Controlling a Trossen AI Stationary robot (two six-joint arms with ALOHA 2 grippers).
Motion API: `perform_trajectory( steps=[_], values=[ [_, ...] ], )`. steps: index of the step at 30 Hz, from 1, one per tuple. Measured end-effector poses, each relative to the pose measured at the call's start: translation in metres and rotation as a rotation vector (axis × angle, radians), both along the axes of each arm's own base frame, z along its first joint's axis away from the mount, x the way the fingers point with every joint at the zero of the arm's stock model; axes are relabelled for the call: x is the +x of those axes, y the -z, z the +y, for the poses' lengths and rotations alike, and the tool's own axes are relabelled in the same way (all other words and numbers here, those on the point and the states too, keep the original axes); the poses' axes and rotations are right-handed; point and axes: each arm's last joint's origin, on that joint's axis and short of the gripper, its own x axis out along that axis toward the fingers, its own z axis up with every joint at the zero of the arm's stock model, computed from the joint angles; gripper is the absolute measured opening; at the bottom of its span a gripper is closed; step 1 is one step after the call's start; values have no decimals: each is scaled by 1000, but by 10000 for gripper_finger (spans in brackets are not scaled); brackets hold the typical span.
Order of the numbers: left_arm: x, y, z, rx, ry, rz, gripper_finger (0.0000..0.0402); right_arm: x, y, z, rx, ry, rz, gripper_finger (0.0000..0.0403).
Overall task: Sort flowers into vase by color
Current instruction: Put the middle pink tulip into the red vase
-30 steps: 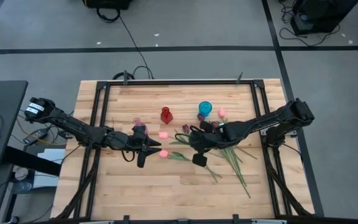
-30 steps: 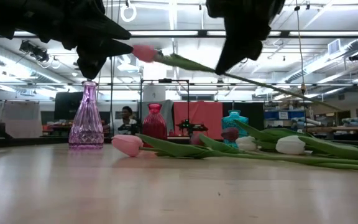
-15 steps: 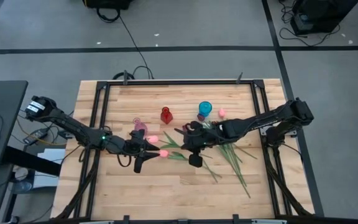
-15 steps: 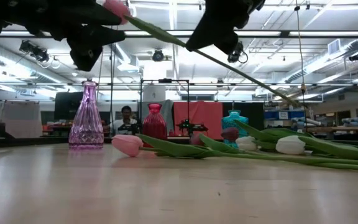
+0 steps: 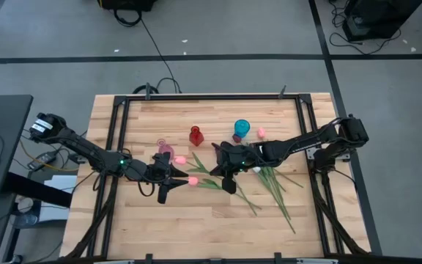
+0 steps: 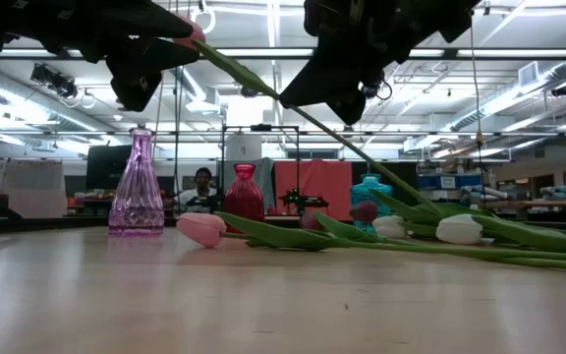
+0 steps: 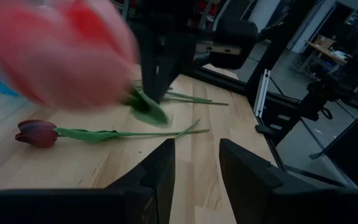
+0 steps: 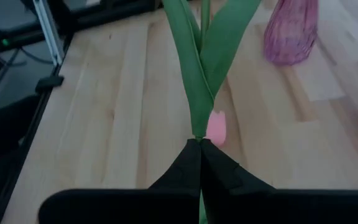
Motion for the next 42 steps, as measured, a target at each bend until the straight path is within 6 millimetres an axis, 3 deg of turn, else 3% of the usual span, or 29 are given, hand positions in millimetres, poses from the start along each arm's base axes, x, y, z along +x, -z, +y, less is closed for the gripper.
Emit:
perform_trajectory(
  steps=[5, 9, 16, 20, 25, 32, 42],
  values=[
    [0, 1, 0, 4, 0, 11, 131, 2, -8, -7, -31, 7, -76, 8],
    [-3, -2, 1, 8, -4, 4, 131, 2, -33, -20, -131, 69, -244, 8],
    [-16, -12, 9, 41, -68, 9, 131, 9, -62, -68, -263, 201, -559, 8],
    [-29, -23, 16, 71, -93, -17, 131, 20, -58, -89, -186, 145, -741, 8],
    [-50, -36, 27, 86, -166, -39, 131, 36, -51, -85, -152, 90, -920, 7],
    [-70, -42, 36, 84, -213, -41, 131, 77, -58, -79, -245, 54, -949, 7],
    [-72, -41, 31, 47, 12, -24, 131, 128, -56, -91, -277, 19, -970, 7]
  ],
)
